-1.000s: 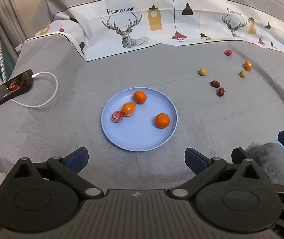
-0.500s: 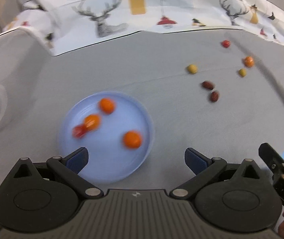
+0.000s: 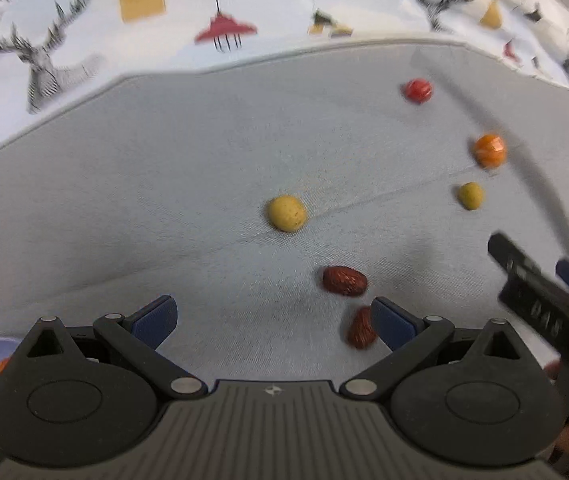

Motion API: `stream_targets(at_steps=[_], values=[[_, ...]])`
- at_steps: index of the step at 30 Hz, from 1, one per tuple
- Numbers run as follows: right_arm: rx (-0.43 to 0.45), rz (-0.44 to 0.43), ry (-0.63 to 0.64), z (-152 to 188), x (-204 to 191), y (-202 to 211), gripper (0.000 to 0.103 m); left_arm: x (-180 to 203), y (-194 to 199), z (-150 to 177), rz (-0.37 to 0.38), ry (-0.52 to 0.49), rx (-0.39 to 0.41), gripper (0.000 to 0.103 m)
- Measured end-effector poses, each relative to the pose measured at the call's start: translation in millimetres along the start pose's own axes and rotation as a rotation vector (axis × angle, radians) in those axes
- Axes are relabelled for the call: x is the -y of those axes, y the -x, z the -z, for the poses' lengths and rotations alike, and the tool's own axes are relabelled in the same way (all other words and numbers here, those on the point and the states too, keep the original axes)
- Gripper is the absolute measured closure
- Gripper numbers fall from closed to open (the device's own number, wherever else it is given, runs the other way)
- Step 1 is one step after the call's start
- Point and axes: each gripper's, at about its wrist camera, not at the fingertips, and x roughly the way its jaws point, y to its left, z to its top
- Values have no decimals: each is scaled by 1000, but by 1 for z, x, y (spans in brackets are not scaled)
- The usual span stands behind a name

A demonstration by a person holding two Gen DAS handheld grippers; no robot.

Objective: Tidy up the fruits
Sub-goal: 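Grasp a red date with the left tool while the right tool grasps a yellow ball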

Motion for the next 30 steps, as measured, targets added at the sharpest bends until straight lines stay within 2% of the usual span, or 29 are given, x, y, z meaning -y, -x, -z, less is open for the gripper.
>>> stream_targets(at_steps=[4,7,8,9,12,15,17,18,19,21,22,26,30], values=[[-30,-24,28,-8,-2,-48,1,4,-32,-9,43,27,-43,0],[-53,-36,69,-8,-6,-77,1,14,-49,-12,23,-23,-50,0],[-19,-18,109,-3,-9,-83,1,18,-55,-12,8,-46,-59,0],[26,-14,141,3,-12,-83,1,24,-58,-11,-25,-81,-44,0],[28,-31,113,1,-7,-84,1,34,-57,-6,-44,-146,8,0],[28,-21,127,0,-10,-84,1,31,-58,-6,-33,-127,-2,0],[29,-19,128,0,-11,-84,1,29,-55,-5,-35,-102,12,9],[26,-17,131,1,-10,-83,5,29,-50,-3,-37,-102,38,28],[35,-15,137,0,-12,-79,11,30,-45,-1,-30,-123,53,64],[57,-12,164,3,-15,-71,68,31,-37,-1,-26,-138,39,67],[52,-5,173,2,-18,-69,74,27,-35,0,-13,-111,40,67],[26,-1,124,-4,-11,-60,77,14,-23,3,-10,-73,36,67],[85,-30,85,-13,-3,-17,77,-2,15,9,-17,-44,61,67]])
